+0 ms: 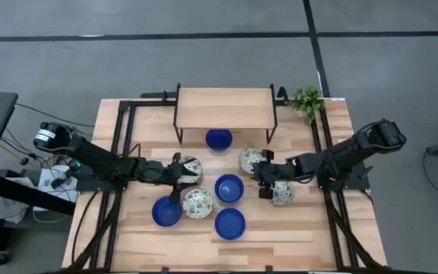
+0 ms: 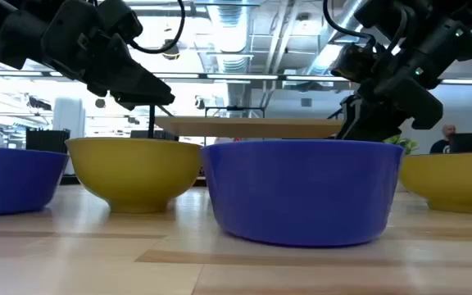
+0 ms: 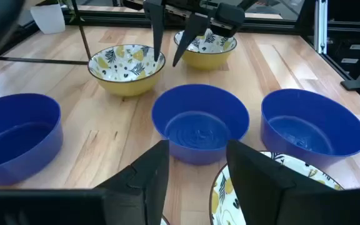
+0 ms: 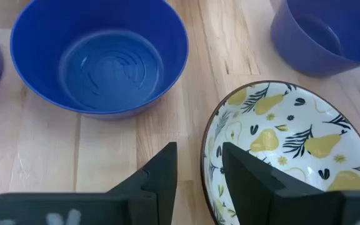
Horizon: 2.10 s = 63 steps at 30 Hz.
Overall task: Pick & Place Mini bowls
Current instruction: Put the white patterned bowl on the shelf
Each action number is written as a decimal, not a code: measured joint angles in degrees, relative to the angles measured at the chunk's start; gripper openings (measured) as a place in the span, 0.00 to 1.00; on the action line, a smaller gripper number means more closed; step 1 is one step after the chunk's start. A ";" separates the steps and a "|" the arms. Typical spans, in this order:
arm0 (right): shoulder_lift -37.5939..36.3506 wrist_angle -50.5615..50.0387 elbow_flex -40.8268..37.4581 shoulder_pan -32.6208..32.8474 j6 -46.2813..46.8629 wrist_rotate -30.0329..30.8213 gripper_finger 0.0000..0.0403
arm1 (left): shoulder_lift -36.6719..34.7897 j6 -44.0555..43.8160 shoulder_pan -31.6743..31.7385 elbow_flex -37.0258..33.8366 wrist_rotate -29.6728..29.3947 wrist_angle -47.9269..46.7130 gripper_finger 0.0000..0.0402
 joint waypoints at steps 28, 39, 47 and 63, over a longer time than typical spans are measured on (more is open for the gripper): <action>2.56 -0.40 -0.04 -1.95 0.05 0.35 0.29 | 0.00 0.02 0.00 0.00 0.00 0.00 0.39; 2.60 -0.45 -0.03 -1.97 0.04 0.31 0.25 | 0.00 0.22 0.00 0.00 0.00 0.00 0.39; 2.58 -1.93 0.01 -2.94 -0.32 -0.88 0.04 | 0.00 0.22 0.00 0.00 0.00 0.00 0.39; 2.53 -5.03 1.43 -2.92 -2.58 -0.08 0.01 | 0.00 0.21 0.00 0.00 0.00 0.00 0.39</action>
